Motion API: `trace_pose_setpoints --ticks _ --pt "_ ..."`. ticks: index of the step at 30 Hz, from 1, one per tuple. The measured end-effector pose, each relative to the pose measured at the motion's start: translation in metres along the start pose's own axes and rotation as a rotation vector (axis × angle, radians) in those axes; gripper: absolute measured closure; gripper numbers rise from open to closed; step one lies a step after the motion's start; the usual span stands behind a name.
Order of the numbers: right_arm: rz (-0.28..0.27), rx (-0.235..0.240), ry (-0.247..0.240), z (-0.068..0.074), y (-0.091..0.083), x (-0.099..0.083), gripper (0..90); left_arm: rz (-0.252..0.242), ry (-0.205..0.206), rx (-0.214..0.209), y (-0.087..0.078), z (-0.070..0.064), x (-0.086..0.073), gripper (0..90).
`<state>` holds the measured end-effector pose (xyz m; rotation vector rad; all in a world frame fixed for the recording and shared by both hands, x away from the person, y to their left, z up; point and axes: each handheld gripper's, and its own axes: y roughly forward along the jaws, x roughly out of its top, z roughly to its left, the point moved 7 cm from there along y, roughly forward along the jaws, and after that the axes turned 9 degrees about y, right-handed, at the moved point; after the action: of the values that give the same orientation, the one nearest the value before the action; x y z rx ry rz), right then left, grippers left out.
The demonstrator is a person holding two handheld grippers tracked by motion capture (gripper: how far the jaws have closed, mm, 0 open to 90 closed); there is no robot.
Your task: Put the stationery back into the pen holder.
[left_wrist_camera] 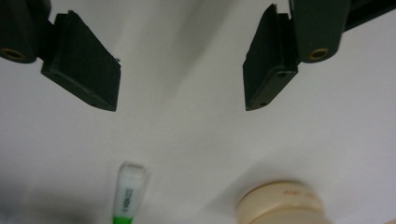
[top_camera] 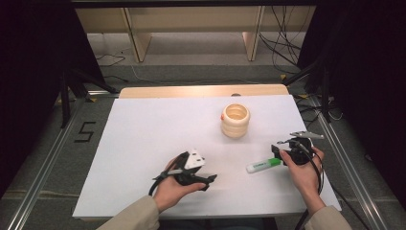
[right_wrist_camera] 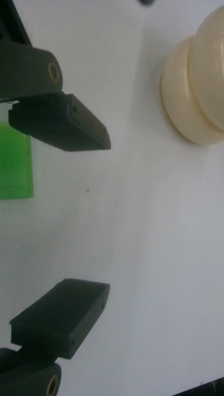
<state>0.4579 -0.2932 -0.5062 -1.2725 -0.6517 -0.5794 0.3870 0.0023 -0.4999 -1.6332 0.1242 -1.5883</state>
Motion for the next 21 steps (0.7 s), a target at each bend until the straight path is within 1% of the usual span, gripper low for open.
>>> trace_pose_setpoints --ticks 2,3,4,5,7,8,9,11,14,15,16,18,20,21 --pt "0.001 0.0 0.0 0.0 0.0 0.0 26.3 0.012 0.04 -0.011 0.014 -0.006 0.012 28.5" --pt "0.001 -0.001 0.0 0.0 0.0 0.0 26.2 0.019 0.066 -0.02 0.023 -0.009 0.018 30.7" --pt "-0.001 -0.001 0.003 -0.001 0.0 0.0 26.2 0.029 0.107 -0.041 0.039 -0.015 0.031 32.4" --pt "-0.003 -0.002 0.002 -0.001 0.0 0.0 26.1 0.029 0.107 -0.041 0.039 -0.015 0.031 33.2" --pt "-0.005 -0.001 0.006 -0.001 0.0 0.001 26.1 0.044 0.133 -0.072 0.055 -0.022 0.041 34.8" --pt "-0.006 -0.002 0.008 -0.001 0.0 0.001 26.1 0.073 0.157 -0.095 0.071 -0.027 0.049 34.9" --pt "-0.008 -0.002 0.008 -0.001 0.0 0.001 26.0 0.073 0.157 -0.095 0.071 -0.027 0.049 35.5" --pt "-0.008 -0.002 0.008 -0.002 0.0 0.001 25.9 0.097 0.165 -0.115 0.083 -0.03 0.057 36.4" --pt "-0.01 -0.005 0.007 -0.003 0.0 0.002 25.0 0.119 0.179 -0.127 0.098 -0.033 0.067 38.8" --pt "-0.013 -0.004 0.009 -0.003 0.0 0.002 24.8 0.134 0.19 -0.132 0.106 -0.035 0.073 39.9" --pt "-0.012 -0.006 0.013 -0.003 0.0 0.002 24.8 0.134 0.19 -0.132 0.106 -0.035 0.073 40.5" --pt "-0.013 -0.01 0.012 -0.005 0.0 0.002 24.8 0.15 0.202 -0.133 0.115 -0.037 0.076 41.4" --pt "-0.015 -0.011 0.015 -0.005 0.0 0.003 24.7 0.166 0.205 -0.147 0.125 -0.041 0.078 42.4" --pt "-0.015 -0.011 0.015 -0.005 0.0 0.003 24.7 0.166 0.205 -0.147 0.125 -0.041 0.078 42.8"
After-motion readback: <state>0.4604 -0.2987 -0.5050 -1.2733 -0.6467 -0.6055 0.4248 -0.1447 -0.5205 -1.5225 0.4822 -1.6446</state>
